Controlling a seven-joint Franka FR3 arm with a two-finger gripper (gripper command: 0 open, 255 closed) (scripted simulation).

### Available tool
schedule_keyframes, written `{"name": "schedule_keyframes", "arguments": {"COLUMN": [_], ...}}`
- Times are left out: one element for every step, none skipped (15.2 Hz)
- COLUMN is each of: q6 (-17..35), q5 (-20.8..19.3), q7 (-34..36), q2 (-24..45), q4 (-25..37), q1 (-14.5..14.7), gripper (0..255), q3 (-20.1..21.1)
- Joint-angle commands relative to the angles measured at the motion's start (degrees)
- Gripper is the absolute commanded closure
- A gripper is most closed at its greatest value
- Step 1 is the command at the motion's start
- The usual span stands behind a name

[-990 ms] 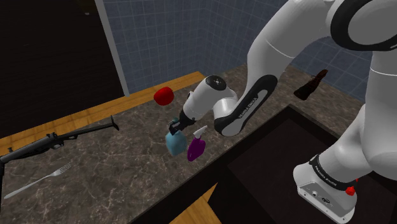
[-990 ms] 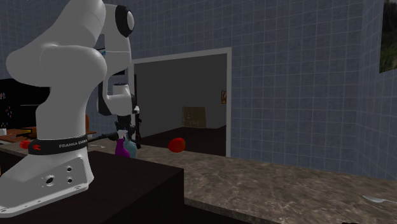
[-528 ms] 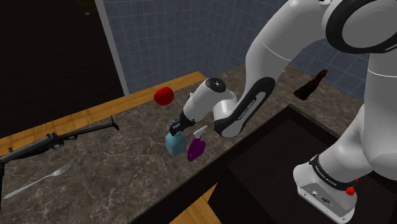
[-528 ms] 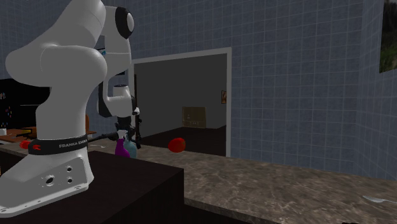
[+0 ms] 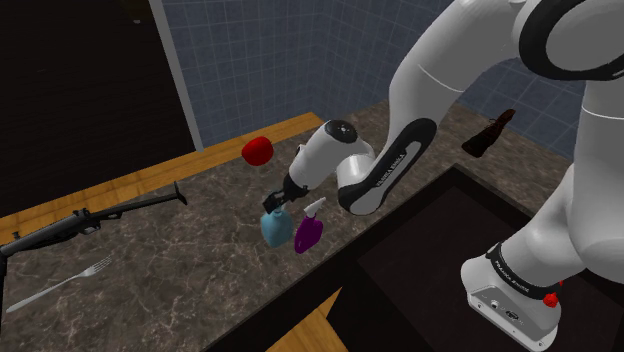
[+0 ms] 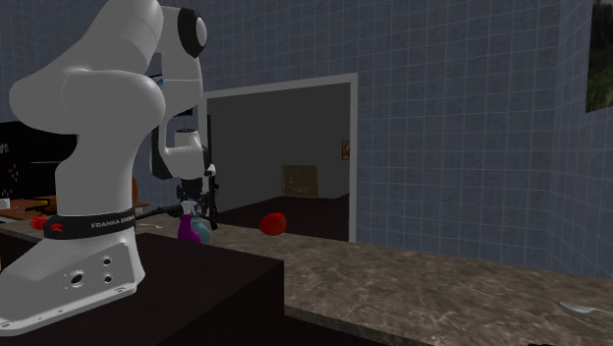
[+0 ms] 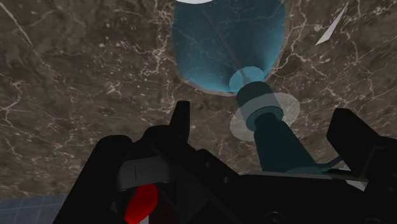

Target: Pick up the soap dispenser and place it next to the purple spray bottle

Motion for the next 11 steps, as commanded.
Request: {"name": "schedule_keyframes", "arguments": {"q6": [-1.3, -2.3, -3.2, -3.2, -3.2, -3.2, -3.2, -3.2, -3.2, -3.2, -3.2], "q5": [-0.1, 0.0, 0.3, 0.3, 0.3, 0.3, 0.3, 0.3, 0.3, 0.3, 0.3], "q7": [-0.3, -0.7, -1.2, -1.2, -1.3, -1.3, -1.3, -1.3, -1.3, -1.3, -1.3], "q2": [-3.4, -5.7, -7.5, -7.5, -7.5, -7.5, -7.5, -7.5, -7.5, -7.5, -7.5], "q4": [-2.4, -3.9, -5.1, -5.1, -5.1, -5.1, -5.1, -5.1, -5.1, -5.1, -5.1], "q1": [-2.4, -4.6, -6.6, -6.6, -6.6, -6.6, -6.6, -6.6, -6.6, -6.6, -6.6], "gripper": [0, 0, 0, 0, 0, 0, 0, 0, 0, 0, 0], "q3": [2.3, 4.5, 6.4, 6.4, 6.4, 6.4, 6.4, 6.4, 6.4, 6.4, 6.4]}}
